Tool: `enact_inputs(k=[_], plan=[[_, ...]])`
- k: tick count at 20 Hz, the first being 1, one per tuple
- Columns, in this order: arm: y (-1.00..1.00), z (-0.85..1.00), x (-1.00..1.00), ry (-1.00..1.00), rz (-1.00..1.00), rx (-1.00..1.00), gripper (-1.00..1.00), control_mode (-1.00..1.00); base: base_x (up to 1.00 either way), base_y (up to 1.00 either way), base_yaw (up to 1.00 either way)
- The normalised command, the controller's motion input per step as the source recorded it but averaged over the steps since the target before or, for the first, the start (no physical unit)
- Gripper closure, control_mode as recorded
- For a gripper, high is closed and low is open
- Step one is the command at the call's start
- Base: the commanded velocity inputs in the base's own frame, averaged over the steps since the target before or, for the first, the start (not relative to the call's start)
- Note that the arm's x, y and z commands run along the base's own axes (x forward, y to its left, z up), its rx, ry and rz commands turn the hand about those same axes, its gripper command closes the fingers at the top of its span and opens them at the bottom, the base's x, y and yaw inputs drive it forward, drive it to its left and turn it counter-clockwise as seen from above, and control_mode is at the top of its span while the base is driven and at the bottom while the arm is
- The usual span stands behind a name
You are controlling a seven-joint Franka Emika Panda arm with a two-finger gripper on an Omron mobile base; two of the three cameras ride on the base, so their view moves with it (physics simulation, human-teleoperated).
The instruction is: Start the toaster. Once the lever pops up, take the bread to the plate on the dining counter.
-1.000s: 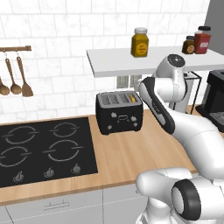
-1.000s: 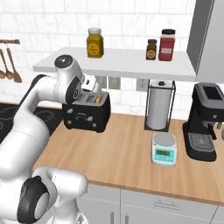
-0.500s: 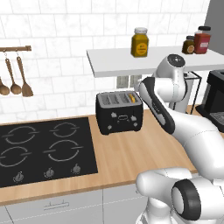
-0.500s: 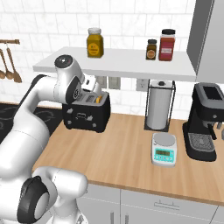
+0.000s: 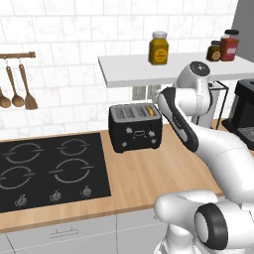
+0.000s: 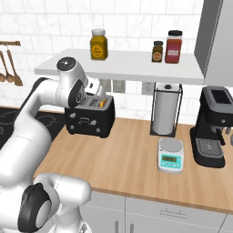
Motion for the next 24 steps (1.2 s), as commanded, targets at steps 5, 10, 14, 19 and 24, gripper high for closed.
enact_inputs(k=[5,10,14,19,24], plan=[[0.0,0.0,0.0,0.0,0.0,0.0,-1.0,-1.0,0.0,0.0,0.0],[0.0,0.0,0.0,0.0,0.0,0.0,-1.0,-1.0,0.0,0.0,0.0],[0.0,0.0,0.0,0.0,0.0,0.0,-1.0,-1.0,0.0,0.0,0.0],[0.0,0.0,0.0,0.0,0.0,0.0,-1.0,-1.0,0.0,0.0,0.0],[0.0,0.0,0.0,0.0,0.0,0.0,-1.0,-1.0,0.0,0.0,0.0]])
